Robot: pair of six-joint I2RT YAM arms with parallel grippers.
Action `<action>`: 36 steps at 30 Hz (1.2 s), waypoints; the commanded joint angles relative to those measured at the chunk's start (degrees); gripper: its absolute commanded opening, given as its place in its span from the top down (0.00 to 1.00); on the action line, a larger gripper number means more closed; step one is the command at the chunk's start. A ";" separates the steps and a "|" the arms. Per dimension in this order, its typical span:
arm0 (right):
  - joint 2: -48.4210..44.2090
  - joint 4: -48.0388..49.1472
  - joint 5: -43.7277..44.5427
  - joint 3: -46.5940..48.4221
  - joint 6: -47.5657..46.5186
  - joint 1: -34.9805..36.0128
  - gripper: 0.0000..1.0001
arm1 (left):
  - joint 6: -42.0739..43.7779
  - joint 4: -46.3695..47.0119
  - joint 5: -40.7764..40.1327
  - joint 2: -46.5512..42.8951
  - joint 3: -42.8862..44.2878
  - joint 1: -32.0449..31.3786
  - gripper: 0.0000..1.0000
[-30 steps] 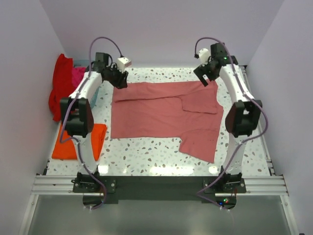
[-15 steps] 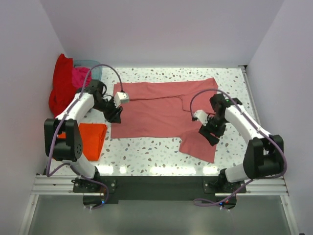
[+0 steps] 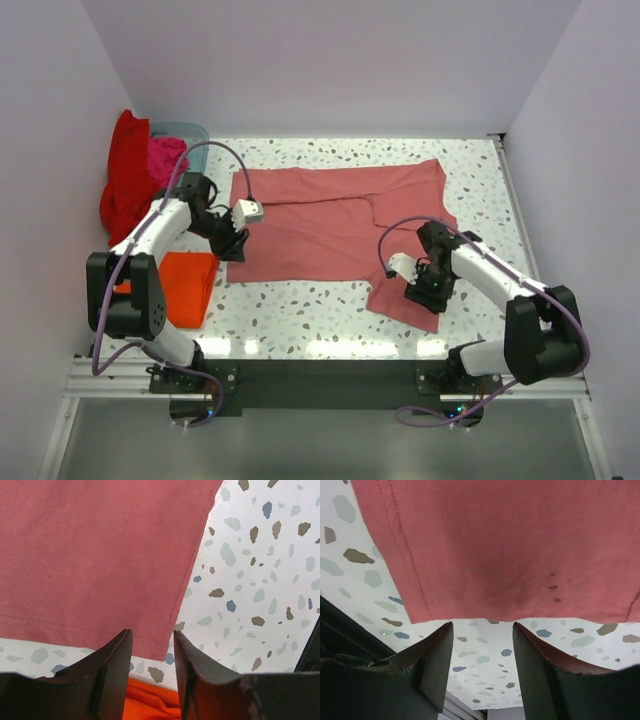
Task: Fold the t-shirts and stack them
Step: Fold the tshirt
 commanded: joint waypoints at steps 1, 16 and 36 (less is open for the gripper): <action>-0.39 6.44 2.51 -2.91 -2.15 0.49 0.46 | -0.65 2.44 0.23 -1.07 -0.28 0.26 0.57; 1.81 13.84 4.63 -8.63 -2.07 0.93 1.00 | 9.88 4.03 -6.97 -5.54 -9.59 0.26 0.62; 0.31 6.19 2.78 -0.89 1.54 0.93 1.00 | 17.80 12.72 -13.39 -2.66 -18.38 -4.22 0.67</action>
